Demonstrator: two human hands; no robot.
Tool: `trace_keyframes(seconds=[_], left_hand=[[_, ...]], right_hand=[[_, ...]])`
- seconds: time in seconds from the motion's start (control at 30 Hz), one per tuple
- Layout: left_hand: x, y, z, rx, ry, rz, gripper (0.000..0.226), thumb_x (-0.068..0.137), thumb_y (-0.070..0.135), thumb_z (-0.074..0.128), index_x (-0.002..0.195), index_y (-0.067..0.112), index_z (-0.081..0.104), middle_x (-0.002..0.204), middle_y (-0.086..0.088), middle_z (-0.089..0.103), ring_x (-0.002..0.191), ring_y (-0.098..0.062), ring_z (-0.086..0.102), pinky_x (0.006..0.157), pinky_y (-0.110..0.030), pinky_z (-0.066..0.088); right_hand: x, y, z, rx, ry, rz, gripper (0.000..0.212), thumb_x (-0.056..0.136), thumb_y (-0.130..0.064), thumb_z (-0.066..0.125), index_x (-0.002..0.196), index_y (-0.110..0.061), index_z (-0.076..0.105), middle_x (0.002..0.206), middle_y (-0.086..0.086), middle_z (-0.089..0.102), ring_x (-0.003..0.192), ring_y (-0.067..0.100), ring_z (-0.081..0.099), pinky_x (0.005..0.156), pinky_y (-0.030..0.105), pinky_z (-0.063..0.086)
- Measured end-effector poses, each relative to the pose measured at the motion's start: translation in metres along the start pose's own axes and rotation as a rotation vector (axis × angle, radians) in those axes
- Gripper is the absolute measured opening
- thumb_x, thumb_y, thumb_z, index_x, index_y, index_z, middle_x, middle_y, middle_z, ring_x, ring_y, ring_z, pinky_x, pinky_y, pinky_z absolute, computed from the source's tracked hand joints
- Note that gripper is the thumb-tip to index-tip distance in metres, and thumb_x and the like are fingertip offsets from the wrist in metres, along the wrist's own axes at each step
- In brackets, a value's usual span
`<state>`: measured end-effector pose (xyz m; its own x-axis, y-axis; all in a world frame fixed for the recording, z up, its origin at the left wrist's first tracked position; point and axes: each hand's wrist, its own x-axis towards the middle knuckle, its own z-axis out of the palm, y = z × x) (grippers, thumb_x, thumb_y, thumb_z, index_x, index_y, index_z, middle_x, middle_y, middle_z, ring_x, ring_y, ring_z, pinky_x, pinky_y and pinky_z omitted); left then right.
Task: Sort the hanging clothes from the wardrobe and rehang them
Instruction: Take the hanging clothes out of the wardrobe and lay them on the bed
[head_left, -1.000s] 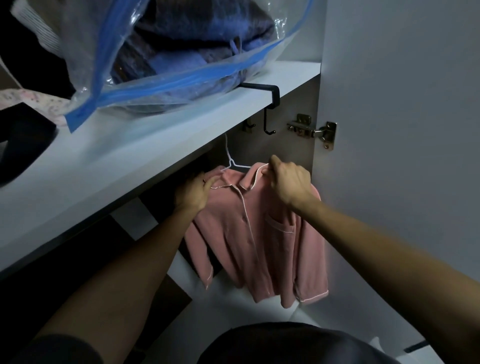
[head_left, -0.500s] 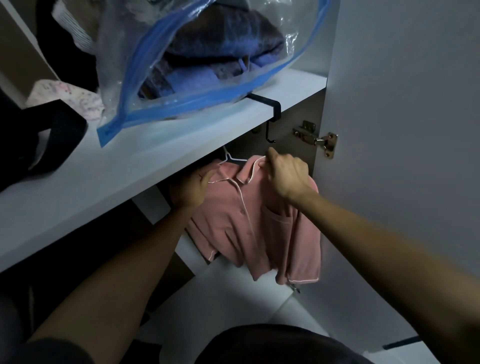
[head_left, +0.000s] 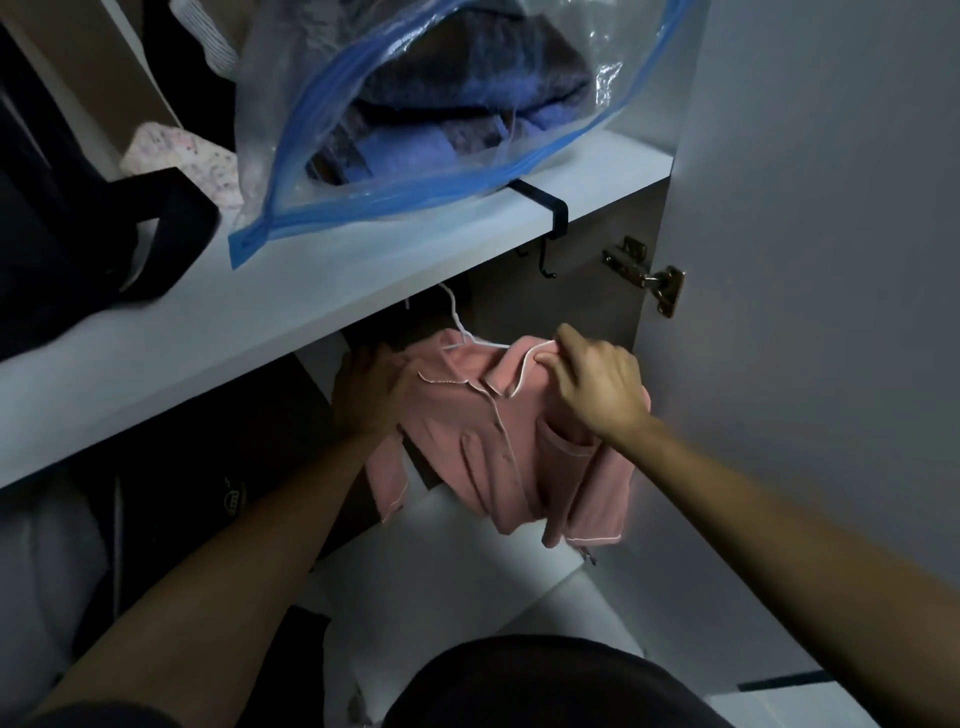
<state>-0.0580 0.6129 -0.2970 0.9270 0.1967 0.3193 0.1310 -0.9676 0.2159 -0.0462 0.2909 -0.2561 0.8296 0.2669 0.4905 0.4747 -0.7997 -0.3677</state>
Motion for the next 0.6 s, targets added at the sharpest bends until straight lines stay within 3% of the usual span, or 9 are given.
trace_keyframes(seconds=[0.2,0.3,0.4,0.47,0.53,0.6], left_hand=[[-0.063,0.019,-0.021,0.185,0.023,0.109,0.064,0.101,0.055,0.028,0.076,0.007,0.063,0.079,-0.017,0.067,0.074,-0.032,0.061,0.065,-0.032,0.034],[-0.089,0.035,-0.028,0.080,0.064,0.142,0.053,0.099,0.046,0.035,0.074,0.007,0.061,0.073,-0.016,0.065,0.070,-0.031,0.060,0.066,-0.035,0.040],[-0.105,0.045,-0.027,0.017,0.047,0.165,0.047,0.096,0.043,0.037,0.072,0.009,0.059,0.072,-0.013,0.065,0.071,-0.031,0.061,0.070,-0.037,0.041],[-0.114,0.052,-0.025,-0.002,0.031,0.211,0.044,0.096,0.044,0.042,0.070,0.011,0.057,0.071,-0.012,0.064,0.071,-0.031,0.061,0.070,-0.040,0.045],[-0.120,0.061,-0.021,-0.011,0.019,0.287,0.041,0.096,0.045,0.050,0.070,0.013,0.055,0.071,-0.011,0.062,0.070,-0.032,0.060,0.069,-0.041,0.047],[-0.127,0.074,-0.015,-0.047,0.009,0.375,0.041,0.093,0.046,0.059,0.068,0.015,0.051,0.069,-0.010,0.060,0.070,-0.035,0.059,0.064,-0.041,0.047]], right_hand=[[-0.036,0.009,-0.032,0.028,-0.108,-0.046,0.032,0.104,-0.048,0.053,0.108,-0.016,0.051,0.091,0.009,0.073,0.083,0.044,0.068,0.061,0.041,0.039],[-0.064,0.010,-0.045,0.068,-0.125,0.023,0.044,0.103,-0.051,0.054,0.130,-0.016,0.050,0.104,0.009,0.074,0.095,0.042,0.069,0.070,0.045,0.047],[-0.096,0.013,-0.053,0.162,-0.143,0.156,0.052,0.100,-0.051,0.061,0.135,-0.014,0.050,0.116,0.012,0.071,0.109,0.040,0.065,0.083,0.045,0.048],[-0.118,0.018,-0.055,0.190,-0.152,0.280,0.052,0.097,-0.052,0.066,0.129,-0.012,0.056,0.116,0.014,0.069,0.111,0.039,0.063,0.087,0.042,0.047],[-0.142,0.022,-0.059,0.168,-0.130,0.369,0.042,0.096,-0.052,0.067,0.106,-0.011,0.063,0.103,0.013,0.068,0.104,0.038,0.062,0.080,0.040,0.045],[-0.170,0.022,-0.065,0.116,-0.101,0.422,0.041,0.096,-0.052,0.067,0.082,-0.016,0.051,0.089,0.012,0.063,0.094,0.038,0.059,0.072,0.038,0.038]])
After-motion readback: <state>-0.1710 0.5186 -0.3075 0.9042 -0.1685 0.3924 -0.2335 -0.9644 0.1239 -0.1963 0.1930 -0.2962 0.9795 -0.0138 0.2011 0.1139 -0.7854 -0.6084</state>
